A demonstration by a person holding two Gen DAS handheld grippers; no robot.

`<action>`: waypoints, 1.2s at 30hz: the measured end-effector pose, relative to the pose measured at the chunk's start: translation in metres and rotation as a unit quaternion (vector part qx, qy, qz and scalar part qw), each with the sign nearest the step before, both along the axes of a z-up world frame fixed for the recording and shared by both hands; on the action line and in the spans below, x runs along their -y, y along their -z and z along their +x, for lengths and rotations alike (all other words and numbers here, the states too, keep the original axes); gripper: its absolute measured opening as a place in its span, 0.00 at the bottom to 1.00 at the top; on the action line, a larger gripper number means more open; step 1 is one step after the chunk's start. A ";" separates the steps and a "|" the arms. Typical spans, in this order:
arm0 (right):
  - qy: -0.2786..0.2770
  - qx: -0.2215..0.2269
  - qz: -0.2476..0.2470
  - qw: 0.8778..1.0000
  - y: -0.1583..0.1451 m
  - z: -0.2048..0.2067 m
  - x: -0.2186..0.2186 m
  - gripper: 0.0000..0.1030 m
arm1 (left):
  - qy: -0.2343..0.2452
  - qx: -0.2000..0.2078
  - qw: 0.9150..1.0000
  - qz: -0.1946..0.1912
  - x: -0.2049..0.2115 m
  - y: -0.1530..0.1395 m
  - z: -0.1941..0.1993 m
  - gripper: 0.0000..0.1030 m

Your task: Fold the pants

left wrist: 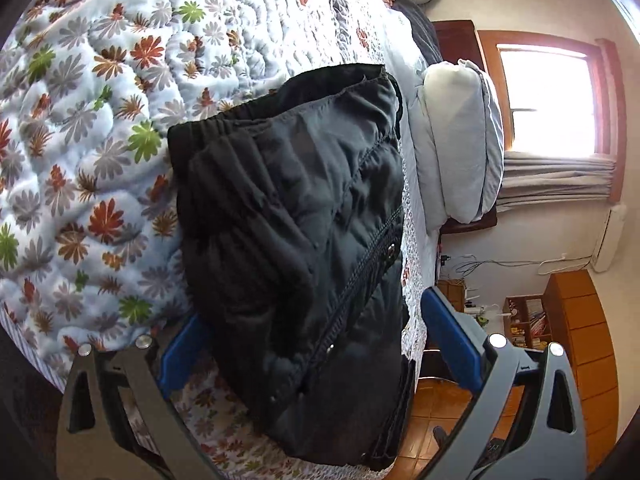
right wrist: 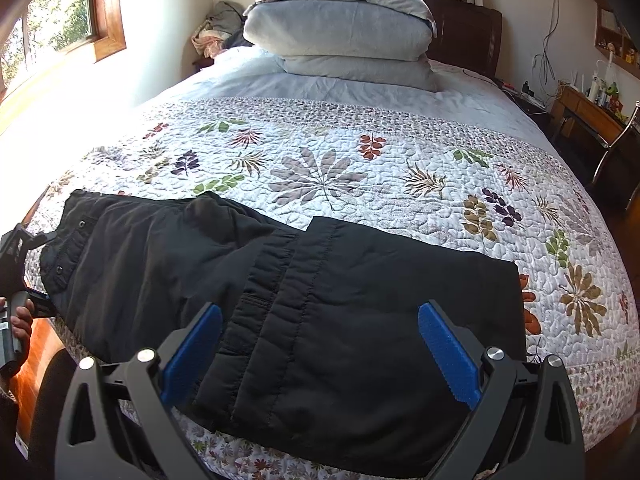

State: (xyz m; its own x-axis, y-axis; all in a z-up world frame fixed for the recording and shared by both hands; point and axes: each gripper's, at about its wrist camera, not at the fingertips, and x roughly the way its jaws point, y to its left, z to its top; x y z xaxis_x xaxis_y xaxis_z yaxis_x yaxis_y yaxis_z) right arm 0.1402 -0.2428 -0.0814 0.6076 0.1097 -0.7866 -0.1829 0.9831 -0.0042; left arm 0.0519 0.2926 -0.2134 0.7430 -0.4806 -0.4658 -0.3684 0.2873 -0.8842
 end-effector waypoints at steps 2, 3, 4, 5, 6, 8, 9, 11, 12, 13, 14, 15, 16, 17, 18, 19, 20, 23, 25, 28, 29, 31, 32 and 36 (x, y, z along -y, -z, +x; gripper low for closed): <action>0.000 -0.004 -0.001 1.000 0.002 0.001 0.000 0.97 | 0.004 0.045 0.999 -0.020 0.001 -0.003 -0.005 0.96; 0.001 -0.006 -0.001 1.000 0.003 0.001 0.001 0.97 | 0.005 0.062 0.998 -0.026 0.003 -0.005 -0.004 0.96; 0.002 -0.008 -0.001 1.000 0.004 0.001 0.001 0.97 | 0.005 0.074 0.997 -0.031 0.006 -0.005 -0.002 0.96; 0.004 -0.009 -0.001 1.000 0.005 0.002 0.003 0.97 | 0.005 0.082 0.996 -0.036 0.008 -0.004 0.000 0.96; 0.008 -0.011 -0.002 1.000 0.006 0.002 0.004 0.97 | 0.004 0.080 0.996 -0.035 0.012 -0.002 0.003 0.96; 0.018 -0.015 0.003 1.000 0.008 0.004 0.009 0.97 | 0.000 0.066 0.997 -0.030 0.015 0.003 0.010 0.95; 0.024 -0.018 0.010 1.000 0.008 0.004 0.013 0.97 | -0.006 0.062 0.998 -0.030 0.016 0.005 0.009 0.95; 0.037 -0.020 0.025 0.999 0.008 0.005 0.020 0.97 | -0.012 0.054 0.998 -0.017 0.019 0.002 0.012 0.95; 0.044 -0.021 0.031 0.998 0.008 0.005 0.024 0.97 | -0.008 0.053 0.999 -0.006 0.022 -0.002 0.014 0.95; 0.055 -0.022 0.036 0.998 0.009 0.005 0.029 0.97 | -0.002 0.060 0.998 0.003 0.024 -0.008 0.016 0.95; 0.064 -0.025 0.041 0.997 0.009 0.006 0.034 0.97 | 0.010 0.071 0.997 0.014 0.029 -0.014 0.019 0.95; 0.071 -0.029 0.046 0.996 0.011 0.007 0.038 0.97 | 0.022 0.082 0.996 0.029 0.033 -0.022 0.022 0.93; 0.077 -0.033 0.051 0.995 0.012 0.008 0.043 0.97 | 0.033 0.087 0.994 0.048 0.037 -0.029 0.024 0.87; 0.084 -0.035 0.056 0.994 0.013 0.009 0.047 0.97 | 0.044 0.086 0.993 0.072 0.043 -0.035 0.028 0.80; 0.091 -0.035 0.061 0.993 0.014 0.009 0.051 0.97 | 0.052 0.076 0.991 0.096 0.047 -0.038 0.031 0.56; 0.096 -0.034 0.065 0.993 0.014 0.008 0.055 0.97 | 0.057 0.060 0.989 0.119 0.051 -0.039 0.036 0.35; 0.099 -0.033 0.069 0.992 0.015 0.007 0.058 0.97 | 0.061 0.051 0.988 0.134 0.053 -0.040 0.040 0.28; 0.108 -0.032 0.074 0.991 0.016 0.006 0.067 0.97 | 0.055 0.036 0.987 0.148 0.056 -0.044 0.049 0.24; 0.113 -0.033 0.072 0.990 0.019 0.005 0.073 0.97 | 0.053 0.030 0.984 0.166 0.061 -0.048 0.052 0.20; 0.122 -0.036 0.077 0.989 0.022 0.004 0.083 0.97 | 0.060 0.047 0.979 0.191 0.068 -0.060 0.055 0.16; 0.126 -0.036 0.080 0.988 0.023 0.003 0.086 0.97 | 0.061 0.055 0.978 0.194 0.071 -0.064 0.055 0.16; 0.132 -0.034 0.088 0.987 0.024 0.002 0.092 0.97 | 0.063 0.065 0.975 0.201 0.077 -0.072 0.055 0.15; 0.135 -0.033 0.092 0.986 0.024 0.001 0.095 0.97 | 0.064 0.072 0.974 0.206 0.079 -0.076 0.055 0.15; 0.142 -0.029 0.100 0.984 0.024 0.000 0.102 0.97 | 0.078 0.121 0.964 0.224 0.099 -0.099 0.051 0.15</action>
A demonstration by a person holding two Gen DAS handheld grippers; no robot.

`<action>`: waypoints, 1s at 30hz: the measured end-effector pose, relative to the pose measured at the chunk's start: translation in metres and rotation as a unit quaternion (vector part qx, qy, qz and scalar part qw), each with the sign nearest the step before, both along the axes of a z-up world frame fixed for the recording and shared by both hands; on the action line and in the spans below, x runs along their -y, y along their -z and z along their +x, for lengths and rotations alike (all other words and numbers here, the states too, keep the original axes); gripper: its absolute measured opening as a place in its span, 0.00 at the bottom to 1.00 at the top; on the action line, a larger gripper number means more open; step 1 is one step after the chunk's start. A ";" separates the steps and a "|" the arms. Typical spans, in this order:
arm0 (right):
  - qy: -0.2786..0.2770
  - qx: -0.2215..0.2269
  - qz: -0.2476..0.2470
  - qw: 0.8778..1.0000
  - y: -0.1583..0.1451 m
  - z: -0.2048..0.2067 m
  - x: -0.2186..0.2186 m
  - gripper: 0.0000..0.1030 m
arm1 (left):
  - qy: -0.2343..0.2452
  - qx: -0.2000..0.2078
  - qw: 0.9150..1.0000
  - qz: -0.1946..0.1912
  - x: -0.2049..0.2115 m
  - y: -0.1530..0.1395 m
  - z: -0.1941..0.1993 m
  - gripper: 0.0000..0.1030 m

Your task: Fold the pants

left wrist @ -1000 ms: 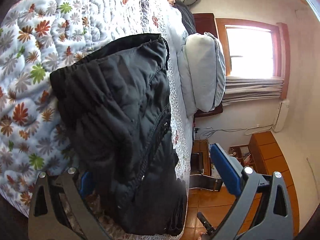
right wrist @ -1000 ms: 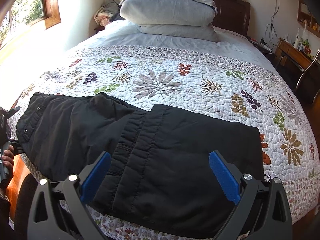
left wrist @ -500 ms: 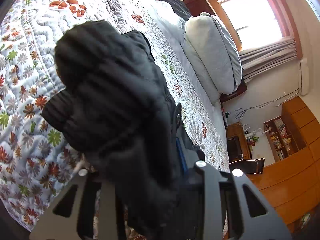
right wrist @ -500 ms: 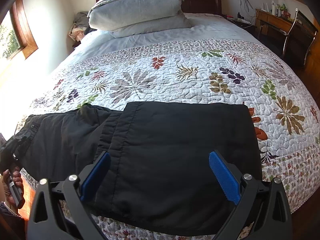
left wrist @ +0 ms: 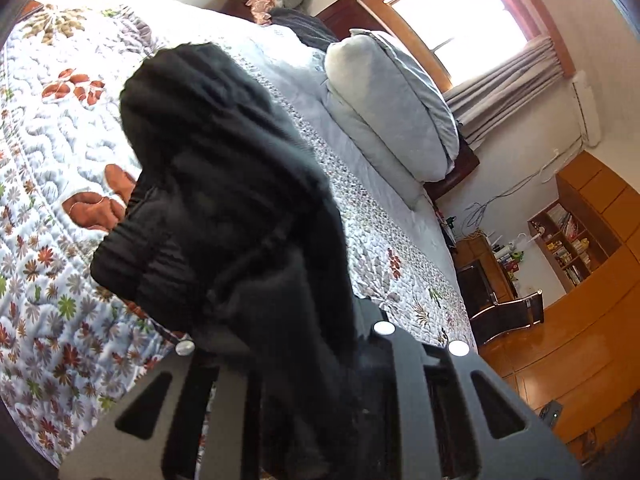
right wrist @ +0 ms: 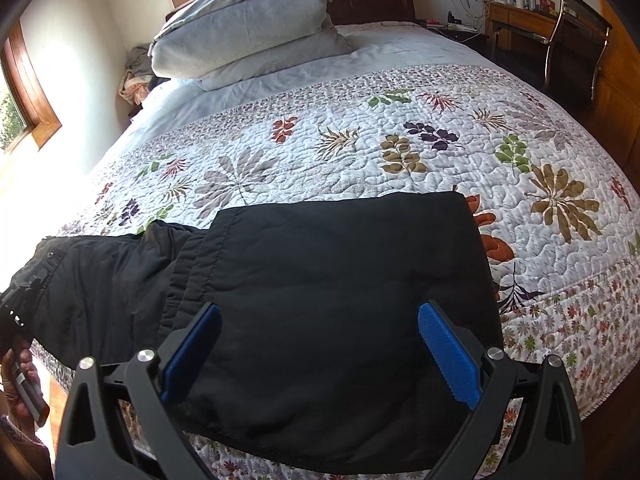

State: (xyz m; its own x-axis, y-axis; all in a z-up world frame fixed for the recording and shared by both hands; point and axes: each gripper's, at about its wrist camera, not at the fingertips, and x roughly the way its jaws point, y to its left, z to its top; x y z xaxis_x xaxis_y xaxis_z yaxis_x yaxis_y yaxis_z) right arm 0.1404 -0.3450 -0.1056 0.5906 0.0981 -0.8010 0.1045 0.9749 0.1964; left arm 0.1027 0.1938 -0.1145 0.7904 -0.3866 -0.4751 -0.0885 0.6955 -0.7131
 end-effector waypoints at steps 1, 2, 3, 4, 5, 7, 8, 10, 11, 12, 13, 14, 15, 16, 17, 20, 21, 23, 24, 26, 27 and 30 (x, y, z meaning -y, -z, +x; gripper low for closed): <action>0.001 0.001 0.001 1.000 0.000 0.000 0.002 0.97 | 0.010 0.013 1.000 0.014 0.008 -0.008 -0.002 0.15; 0.001 0.003 0.003 1.000 -0.001 0.000 0.003 0.97 | 0.023 0.026 0.999 0.030 0.018 -0.017 -0.002 0.15; 0.001 0.005 0.004 1.000 -0.002 0.000 0.005 0.97 | 0.034 0.035 0.998 0.044 0.027 -0.023 -0.003 0.15; 0.001 0.007 0.007 1.000 -0.003 0.000 0.006 0.97 | 0.045 0.042 0.997 0.056 0.036 -0.030 -0.002 0.15; 0.002 0.009 0.009 1.000 -0.003 0.000 0.008 0.97 | 0.055 0.047 0.995 0.067 0.046 -0.036 -0.003 0.15; 0.002 0.013 0.014 1.000 -0.005 -0.001 0.011 0.97 | 0.071 0.054 0.992 0.091 0.065 -0.047 -0.002 0.15; 0.004 0.015 0.014 1.000 -0.007 -0.001 0.012 0.97 | 0.076 0.054 0.991 0.099 0.073 -0.051 -0.001 0.16; 0.004 0.019 0.014 1.000 -0.009 -0.002 0.016 0.97 | 0.085 0.053 0.989 0.110 0.088 -0.057 0.001 0.17; 0.005 0.021 0.012 1.000 -0.010 -0.003 0.018 0.97 | 0.088 0.052 0.988 0.113 0.094 -0.059 0.002 0.17; 0.006 0.023 0.010 1.000 -0.012 -0.003 0.020 0.97 | 0.092 0.053 0.988 0.116 0.101 -0.062 0.004 0.18; 0.007 0.025 0.008 1.000 -0.013 -0.004 0.022 0.97 | 0.097 0.053 0.986 0.124 0.108 -0.064 0.005 0.18; 0.009 0.027 0.006 1.000 -0.015 -0.004 0.025 0.97 | 0.102 0.053 0.984 0.134 0.115 -0.065 0.005 0.18; 0.011 0.028 0.005 1.000 -0.016 -0.005 0.028 0.97 | 0.107 0.053 0.982 0.146 0.124 -0.068 0.006 0.19; 0.014 0.030 0.005 0.999 -0.018 -0.005 0.031 0.97 | 0.112 0.053 0.980 0.155 0.132 -0.069 0.007 0.20; 0.016 0.032 0.006 0.999 -0.019 -0.005 0.035 0.97 | 0.118 0.054 0.979 0.160 0.139 -0.070 0.008 0.20; 0.022 0.035 0.015 0.999 -0.022 -0.006 0.044 0.97 | 0.135 0.055 0.975 0.166 0.156 -0.071 0.009 0.20; 0.023 0.036 0.021 0.999 -0.023 -0.007 0.047 0.97 | 0.140 0.056 0.974 0.168 0.161 -0.071 0.011 0.20; 0.027 0.037 0.033 0.998 -0.023 -0.007 0.052 0.97 | 0.147 0.056 0.972 0.175 0.169 -0.071 0.013 0.20; 0.029 0.037 0.041 0.998 -0.023 -0.008 0.054 0.97 | 0.150 0.056 0.971 0.178 0.170 -0.070 0.013 0.20; 0.027 0.038 0.061 0.997 -0.022 -0.008 0.058 0.97 | 0.157 0.056 0.970 0.179 0.177 -0.069 0.014 0.21; 0.028 0.038 0.069 0.997 -0.021 -0.008 0.060 0.97 | 0.160 0.055 0.969 0.181 0.179 -0.068 0.015 0.21; 0.028 0.036 0.086 0.995 -0.020 -0.008 0.062 0.97 | 0.171 0.054 0.965 0.191 0.186 -0.065 0.020 0.21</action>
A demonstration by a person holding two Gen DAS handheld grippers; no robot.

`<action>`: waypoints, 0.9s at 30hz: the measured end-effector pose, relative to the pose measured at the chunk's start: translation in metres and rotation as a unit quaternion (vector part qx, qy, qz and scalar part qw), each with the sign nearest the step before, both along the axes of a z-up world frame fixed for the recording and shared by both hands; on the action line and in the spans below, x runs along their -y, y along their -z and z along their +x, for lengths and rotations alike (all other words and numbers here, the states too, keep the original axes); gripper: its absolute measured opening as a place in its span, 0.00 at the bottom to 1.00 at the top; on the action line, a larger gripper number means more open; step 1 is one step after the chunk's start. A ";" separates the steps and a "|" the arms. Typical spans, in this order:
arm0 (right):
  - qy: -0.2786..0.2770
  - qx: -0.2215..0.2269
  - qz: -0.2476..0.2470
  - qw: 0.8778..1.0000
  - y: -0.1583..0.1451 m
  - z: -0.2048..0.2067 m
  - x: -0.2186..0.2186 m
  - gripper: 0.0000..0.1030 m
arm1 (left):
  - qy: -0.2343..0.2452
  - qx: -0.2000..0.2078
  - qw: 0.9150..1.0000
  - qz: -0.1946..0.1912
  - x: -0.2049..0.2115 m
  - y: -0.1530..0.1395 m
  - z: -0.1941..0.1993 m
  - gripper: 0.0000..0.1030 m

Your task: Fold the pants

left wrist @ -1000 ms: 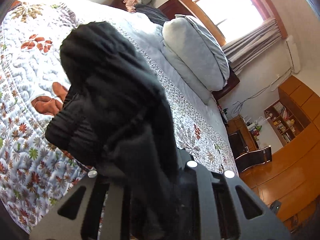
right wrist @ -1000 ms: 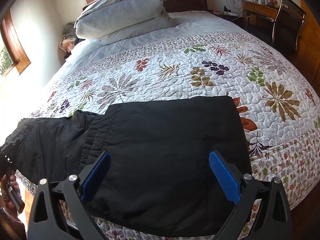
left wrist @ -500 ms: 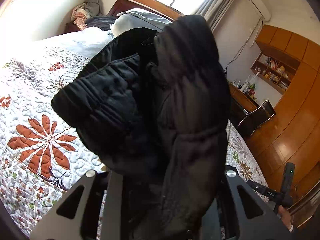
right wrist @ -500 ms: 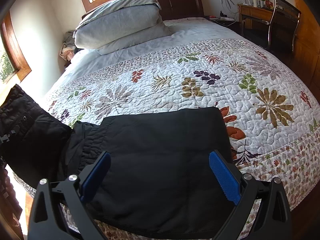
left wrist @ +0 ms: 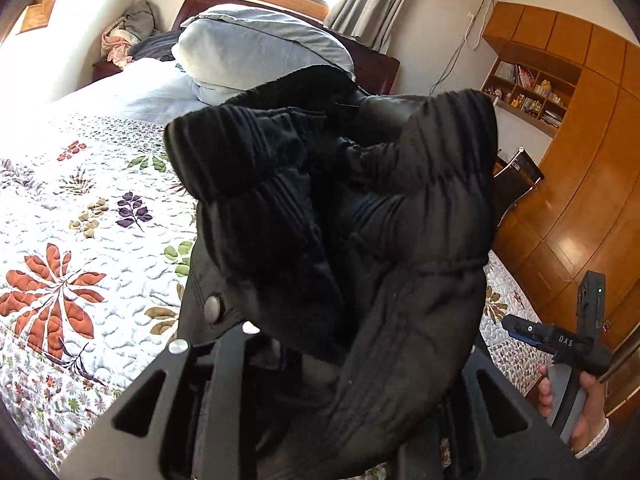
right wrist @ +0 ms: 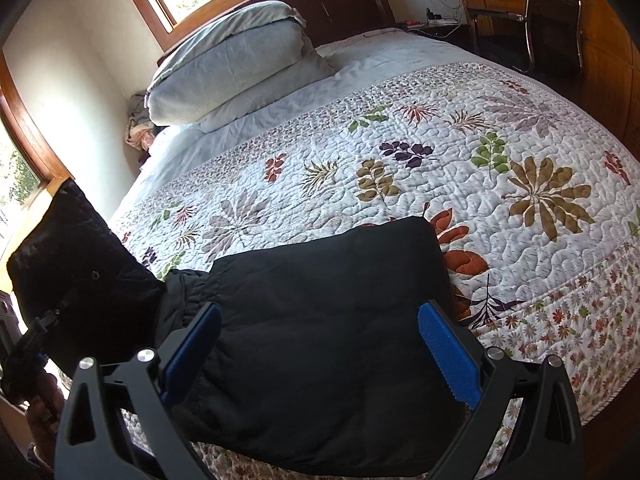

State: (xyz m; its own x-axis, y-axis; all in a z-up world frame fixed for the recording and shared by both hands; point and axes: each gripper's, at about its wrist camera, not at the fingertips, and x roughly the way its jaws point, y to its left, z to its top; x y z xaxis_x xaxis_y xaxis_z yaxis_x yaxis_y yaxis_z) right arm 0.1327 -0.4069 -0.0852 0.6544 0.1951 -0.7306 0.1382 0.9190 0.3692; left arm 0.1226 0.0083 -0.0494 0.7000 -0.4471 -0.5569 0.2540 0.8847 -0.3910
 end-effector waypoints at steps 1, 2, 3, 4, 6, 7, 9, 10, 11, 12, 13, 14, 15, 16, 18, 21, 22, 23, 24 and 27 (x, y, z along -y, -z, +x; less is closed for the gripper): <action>0.000 0.000 0.004 1.000 0.000 0.000 0.000 0.97 | 0.004 0.000 1.000 0.004 0.004 0.000 0.000 0.21; 0.000 0.000 0.007 1.000 -0.001 0.000 0.000 0.97 | 0.007 -0.001 1.000 0.008 0.007 0.001 0.001 0.21; -0.001 0.000 0.010 1.000 -0.001 0.000 -0.001 0.97 | 0.011 -0.001 1.000 0.010 0.009 0.002 0.002 0.22; -0.002 0.000 0.013 1.000 -0.002 0.001 -0.001 0.97 | 0.016 -0.002 1.000 0.013 0.012 0.004 0.003 0.22; -0.010 0.002 0.021 1.000 -0.004 0.003 -0.004 0.97 | 0.028 -0.004 0.999 0.020 0.020 0.006 0.005 0.24; -0.014 0.004 0.024 1.000 -0.006 0.005 -0.005 0.97 | 0.034 -0.005 0.999 0.023 0.025 0.009 0.006 0.24; -0.022 0.004 0.034 0.999 -0.008 0.009 -0.009 0.97 | 0.048 -0.009 0.998 0.033 0.036 0.014 0.008 0.25; -0.028 0.003 0.039 0.999 -0.009 0.011 -0.011 0.97 | 0.054 -0.010 0.998 0.038 0.041 0.018 0.008 0.25; -0.034 0.003 0.045 0.998 -0.009 0.014 -0.014 0.97 | 0.061 -0.012 0.997 0.044 0.048 0.022 0.008 0.26; -0.040 0.004 0.049 0.998 -0.010 0.015 -0.016 0.97 | 0.067 -0.015 0.996 0.049 0.054 0.026 0.011 0.26; -0.045 0.004 0.053 0.998 -0.010 0.017 -0.018 0.97 | 0.073 -0.018 0.996 0.055 0.060 0.030 0.012 0.26; -0.051 0.004 0.058 0.997 -0.010 0.019 -0.021 0.97 | 0.079 -0.021 0.995 0.060 0.066 0.034 0.012 0.26; -0.055 0.003 0.062 0.997 -0.010 0.020 -0.023 0.97 | 0.084 -0.024 0.994 0.066 0.071 0.038 0.013 0.26; -0.058 0.003 0.064 0.996 -0.010 0.021 -0.025 0.97 | 0.089 -0.026 0.993 0.072 0.076 0.043 0.014 0.26; -0.064 0.001 0.066 0.996 -0.010 0.024 -0.030 0.97 | 0.097 -0.030 0.991 0.084 0.084 0.051 0.013 0.26; -0.079 -0.002 0.071 0.994 -0.010 0.029 -0.037 0.97 | 0.110 -0.033 0.987 0.110 0.096 0.062 0.010 0.29; -0.084 -0.004 0.073 0.994 -0.010 0.031 -0.040 0.97 | 0.114 -0.030 0.986 0.122 0.100 0.064 0.006 0.30; -0.088 -0.007 0.076 0.993 -0.010 0.032 -0.043 0.97 | 0.117 -0.029 0.984 0.133 0.102 0.068 0.001 0.36; -0.092 -0.009 0.079 0.993 -0.010 0.034 -0.045 0.97 | 0.120 -0.031 0.982 0.144 0.105 0.068 -0.001 0.48; -0.098 -0.016 0.094 0.991 -0.008 0.038 -0.051 0.97 | 0.133 -0.040 0.980 0.146 0.107 0.064 -0.006 0.82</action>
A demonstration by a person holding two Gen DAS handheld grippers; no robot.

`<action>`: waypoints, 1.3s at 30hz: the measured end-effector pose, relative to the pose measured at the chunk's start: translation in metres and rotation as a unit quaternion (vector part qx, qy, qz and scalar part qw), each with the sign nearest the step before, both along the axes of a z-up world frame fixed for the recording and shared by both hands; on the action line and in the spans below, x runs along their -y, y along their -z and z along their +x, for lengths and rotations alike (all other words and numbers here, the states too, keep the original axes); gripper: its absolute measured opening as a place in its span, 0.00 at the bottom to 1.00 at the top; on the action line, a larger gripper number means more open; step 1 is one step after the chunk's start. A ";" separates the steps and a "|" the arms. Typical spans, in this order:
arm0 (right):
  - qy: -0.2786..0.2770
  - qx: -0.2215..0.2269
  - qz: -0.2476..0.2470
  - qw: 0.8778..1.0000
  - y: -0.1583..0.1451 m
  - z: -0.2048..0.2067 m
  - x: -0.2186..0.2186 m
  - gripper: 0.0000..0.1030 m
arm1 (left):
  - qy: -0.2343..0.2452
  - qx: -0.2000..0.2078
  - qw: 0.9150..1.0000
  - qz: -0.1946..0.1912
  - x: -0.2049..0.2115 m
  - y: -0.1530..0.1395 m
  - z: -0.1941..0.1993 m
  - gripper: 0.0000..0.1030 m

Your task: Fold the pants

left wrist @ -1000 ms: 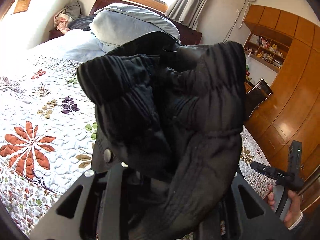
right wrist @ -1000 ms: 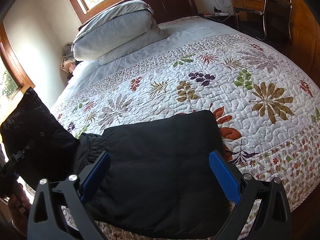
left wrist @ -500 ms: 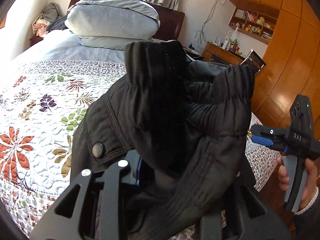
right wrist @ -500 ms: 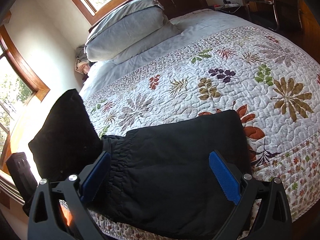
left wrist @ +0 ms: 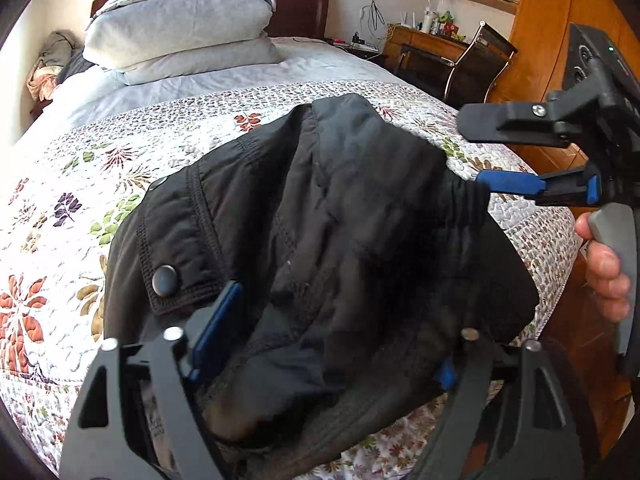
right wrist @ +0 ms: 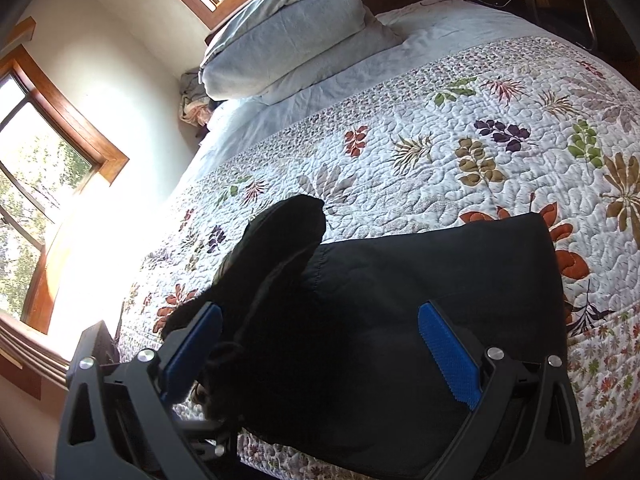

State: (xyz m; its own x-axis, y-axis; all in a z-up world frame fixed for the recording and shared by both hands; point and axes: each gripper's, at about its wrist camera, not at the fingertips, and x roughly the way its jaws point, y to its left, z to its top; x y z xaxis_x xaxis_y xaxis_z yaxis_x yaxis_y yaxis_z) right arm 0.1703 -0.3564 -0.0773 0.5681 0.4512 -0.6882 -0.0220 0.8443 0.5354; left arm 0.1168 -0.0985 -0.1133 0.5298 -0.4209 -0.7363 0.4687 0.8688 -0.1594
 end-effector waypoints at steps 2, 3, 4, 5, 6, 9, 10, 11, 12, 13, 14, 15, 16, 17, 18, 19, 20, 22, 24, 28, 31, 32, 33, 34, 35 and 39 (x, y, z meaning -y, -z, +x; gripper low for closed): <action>-0.002 -0.008 0.020 1.000 0.004 0.002 -0.001 0.97 | -0.004 0.020 0.999 0.025 0.002 -0.006 -0.006 0.88; -0.001 -0.014 0.031 0.999 0.006 0.004 0.000 0.97 | -0.007 0.034 0.998 0.044 0.003 -0.010 -0.010 0.89; 0.000 -0.020 0.042 0.999 0.008 0.005 0.000 0.97 | -0.003 0.043 0.998 0.056 0.004 -0.014 -0.013 0.89; 0.001 -0.026 0.054 0.998 0.010 0.006 0.001 0.97 | 0.003 0.047 0.997 0.065 0.005 -0.018 -0.015 0.89; 0.002 -0.032 0.066 0.997 0.012 0.007 0.002 0.97 | 0.006 0.051 0.996 0.073 0.006 -0.023 -0.017 0.89; 0.004 -0.048 0.092 0.995 0.017 0.012 0.001 0.97 | 0.007 0.053 0.995 0.080 0.000 -0.032 -0.020 0.89; 0.004 -0.049 0.096 0.994 0.018 0.013 0.000 0.97 | 0.005 0.053 0.995 0.080 -0.005 -0.035 -0.021 0.89; 0.003 -0.050 0.099 0.994 0.018 0.015 -0.002 0.97 | 0.002 0.051 0.996 0.079 -0.008 -0.038 -0.023 0.89; 0.000 -0.052 0.099 0.994 0.018 0.017 -0.004 0.97 | 0.001 0.049 0.996 0.077 -0.011 -0.040 -0.023 0.89; -0.004 -0.053 0.099 0.994 0.019 0.019 -0.006 0.97 | -0.002 0.046 0.996 0.073 -0.017 -0.043 -0.022 0.89; -0.007 -0.053 0.099 0.994 0.019 0.021 -0.009 0.97 | -0.005 0.045 0.997 0.070 -0.022 -0.043 -0.025 0.89; -0.010 -0.054 0.099 0.994 0.019 0.023 -0.012 0.97 | -0.007 0.043 0.997 0.068 -0.026 -0.045 -0.025 0.89; -0.013 -0.055 0.101 0.993 0.020 0.025 -0.014 0.97 | -0.008 0.039 0.997 0.065 -0.031 -0.048 -0.026 0.89; -0.016 -0.056 0.105 0.993 0.020 0.027 -0.016 0.97 | -0.008 0.035 0.998 0.059 -0.036 -0.050 -0.027 0.89; -0.018 -0.057 0.108 0.992 0.020 0.029 -0.019 0.97 | -0.008 0.032 0.998 0.051 -0.038 -0.052 -0.028 0.89; -0.019 -0.058 0.110 0.992 0.020 0.031 -0.020 0.97 | -0.008 0.027 0.999 0.038 -0.044 -0.055 -0.029 0.89; -0.020 -0.060 0.108 0.992 0.020 0.032 -0.022 0.97 | -0.012 0.026 0.999 0.019 -0.052 -0.057 -0.031 0.89; -0.022 -0.063 0.106 0.992 0.020 0.035 -0.025 0.97 | -0.031 0.025 0.999 -0.030 -0.076 -0.066 -0.032 0.92; -0.022 -0.068 0.109 0.991 0.021 0.037 -0.027 0.97 | -0.068 0.023 0.995 -0.075 -0.106 -0.074 -0.029 0.96; -0.026 -0.080 0.095 0.992 0.025 0.043 -0.036 0.97 | -0.175 0.012 0.979 -0.105 -0.161 -0.070 -0.017 0.97; -0.013 -0.088 0.039 0.995 0.026 0.043 -0.043 0.97 | -0.236 0.001 0.965 -0.115 -0.191 -0.059 -0.009 0.97; -0.007 -0.087 0.001 0.996 0.025 0.043 -0.046 0.97 | -0.251 -0.004 0.961 -0.118 -0.198 -0.054 -0.007 0.97; -0.006 -0.081 -0.034 0.996 0.023 0.041 -0.050 0.97 | -0.260 -0.010 0.958 -0.119 -0.203 -0.051 -0.005 0.97; -0.010 -0.075 -0.067 0.995 0.022 0.039 -0.054 0.97 | -0.267 -0.015 0.957 -0.118 -0.205 -0.046 -0.003 0.97; -0.019 -0.073 -0.095 0.993 0.023 0.039 -0.058 0.97 | -0.270 -0.020 0.956 -0.115 -0.207 -0.041 -0.002 0.97; -0.058 -0.078 -0.137 0.986 0.032 0.036 -0.071 0.97 | -0.271 -0.045 0.956 -0.106 -0.207 -0.023 0.004 0.97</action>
